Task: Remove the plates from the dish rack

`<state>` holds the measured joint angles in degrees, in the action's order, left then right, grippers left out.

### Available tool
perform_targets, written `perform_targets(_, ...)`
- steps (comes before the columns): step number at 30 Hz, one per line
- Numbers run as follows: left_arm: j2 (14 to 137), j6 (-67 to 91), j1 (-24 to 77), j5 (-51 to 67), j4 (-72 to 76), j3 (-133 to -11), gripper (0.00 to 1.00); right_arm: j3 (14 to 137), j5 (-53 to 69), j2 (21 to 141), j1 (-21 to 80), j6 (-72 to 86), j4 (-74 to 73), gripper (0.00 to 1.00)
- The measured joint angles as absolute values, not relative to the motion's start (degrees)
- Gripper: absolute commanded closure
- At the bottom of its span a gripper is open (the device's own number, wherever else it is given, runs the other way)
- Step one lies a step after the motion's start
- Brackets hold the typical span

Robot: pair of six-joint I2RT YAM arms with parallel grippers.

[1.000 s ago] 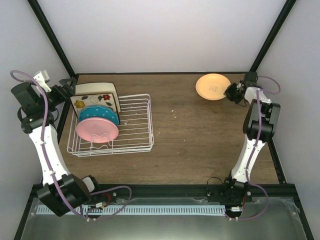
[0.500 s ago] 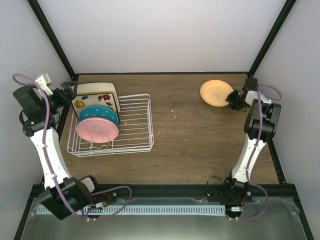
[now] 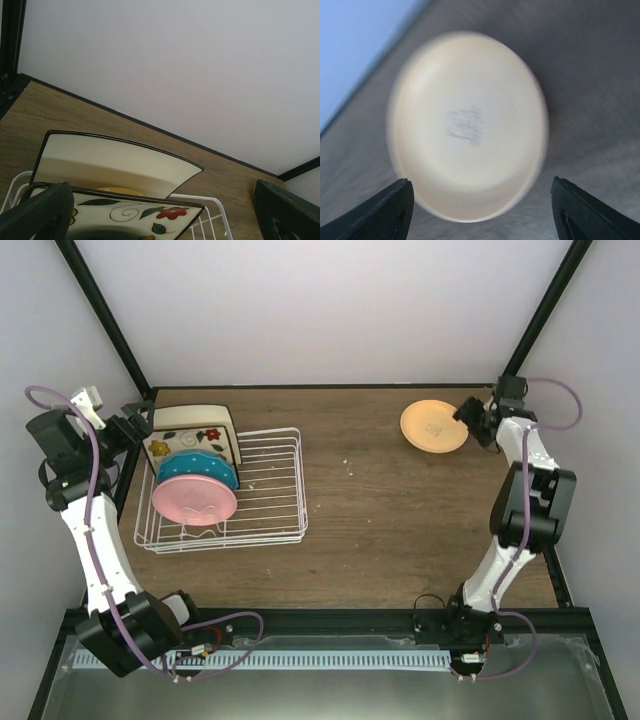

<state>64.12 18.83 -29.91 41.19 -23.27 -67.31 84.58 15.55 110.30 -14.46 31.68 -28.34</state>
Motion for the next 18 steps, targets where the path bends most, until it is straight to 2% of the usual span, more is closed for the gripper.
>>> perform_targets(3, 64.4, 18.5, -29.8, 41.2, -23.2, -67.3, 0.0, 85.2, 12.9, 102.0, -8.5, 24.4, -24.8, 0.18)
perform_targets(7, 65.7, 18.1, -29.6, 41.2, -23.2, -67.5, 0.0, 88.0, 14.2, 96.4, 10.9, 10.2, -15.8, 0.2)
perform_targets(13, 67.0, 17.6, -29.5, 41.3, -23.2, -68.1, 0.0, 86.5, 16.9, 97.7, 39.8, -6.2, -9.8, 0.21)
perform_targets(18, 67.0, 17.4, -29.5, 41.7, -23.2, -68.1, 0.0, 83.7, 16.1, 100.5, 50.2, -12.1, -7.1, 0.22)
